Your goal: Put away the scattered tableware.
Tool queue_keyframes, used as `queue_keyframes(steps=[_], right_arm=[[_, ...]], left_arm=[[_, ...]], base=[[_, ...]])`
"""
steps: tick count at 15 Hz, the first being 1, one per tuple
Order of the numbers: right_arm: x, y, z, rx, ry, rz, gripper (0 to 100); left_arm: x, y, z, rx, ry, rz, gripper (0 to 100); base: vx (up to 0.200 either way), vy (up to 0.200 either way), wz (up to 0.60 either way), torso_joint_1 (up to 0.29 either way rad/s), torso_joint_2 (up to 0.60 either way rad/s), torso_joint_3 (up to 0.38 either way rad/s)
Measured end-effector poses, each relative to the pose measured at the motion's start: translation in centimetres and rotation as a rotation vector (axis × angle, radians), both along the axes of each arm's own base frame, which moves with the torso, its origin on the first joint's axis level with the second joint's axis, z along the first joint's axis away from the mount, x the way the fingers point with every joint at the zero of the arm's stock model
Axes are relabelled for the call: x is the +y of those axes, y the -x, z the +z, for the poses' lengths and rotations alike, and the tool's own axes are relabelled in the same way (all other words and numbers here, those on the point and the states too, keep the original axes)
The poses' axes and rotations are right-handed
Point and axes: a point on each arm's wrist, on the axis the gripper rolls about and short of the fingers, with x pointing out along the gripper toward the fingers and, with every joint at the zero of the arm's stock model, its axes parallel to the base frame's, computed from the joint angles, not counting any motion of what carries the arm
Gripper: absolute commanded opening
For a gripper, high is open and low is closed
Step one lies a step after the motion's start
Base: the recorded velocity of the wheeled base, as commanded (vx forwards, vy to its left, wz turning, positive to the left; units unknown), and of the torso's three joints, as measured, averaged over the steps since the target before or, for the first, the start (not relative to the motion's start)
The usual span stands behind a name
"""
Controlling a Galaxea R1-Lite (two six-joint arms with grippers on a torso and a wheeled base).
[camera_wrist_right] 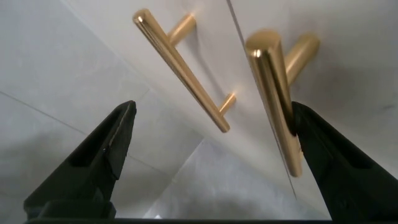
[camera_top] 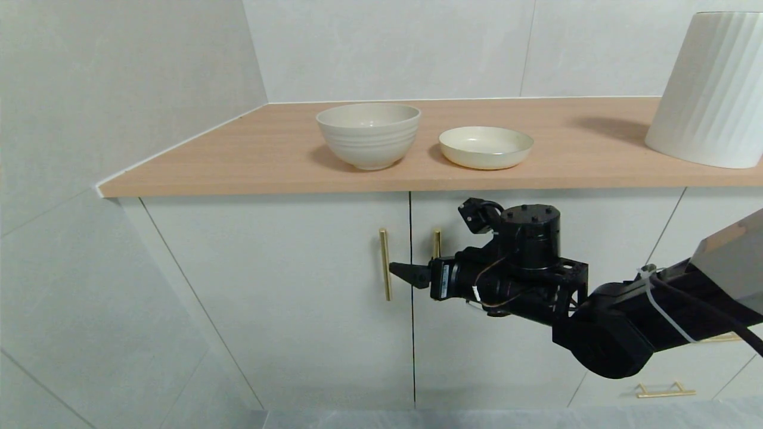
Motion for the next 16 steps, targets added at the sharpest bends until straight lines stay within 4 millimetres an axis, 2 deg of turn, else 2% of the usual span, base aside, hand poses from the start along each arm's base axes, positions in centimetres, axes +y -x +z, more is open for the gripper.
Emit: queue_keyframes(steps=[7,11,16], right_arm=[[0.4,1.3,0.2,0.037,-0.021,0.031,100],[-0.1,2.4,0.6,0.059,-0.035,0.099,100],[-1.5,5.8,1.4,0.093,-0.039,0.186,100]], left_arm=[[0.0,0.0,0.0,0.000,0.000,-0.001,100],[0.0,0.0,0.0,0.000,0.000,0.000,100],[0.0,0.0,0.0,0.000,0.000,0.000,100]], base=[[0.000,0.000,0.00,0.000,0.00,0.000],[0.000,0.000,0.00,0.000,0.00,0.000],[0.000,0.000,0.00,0.000,0.00,0.000]])
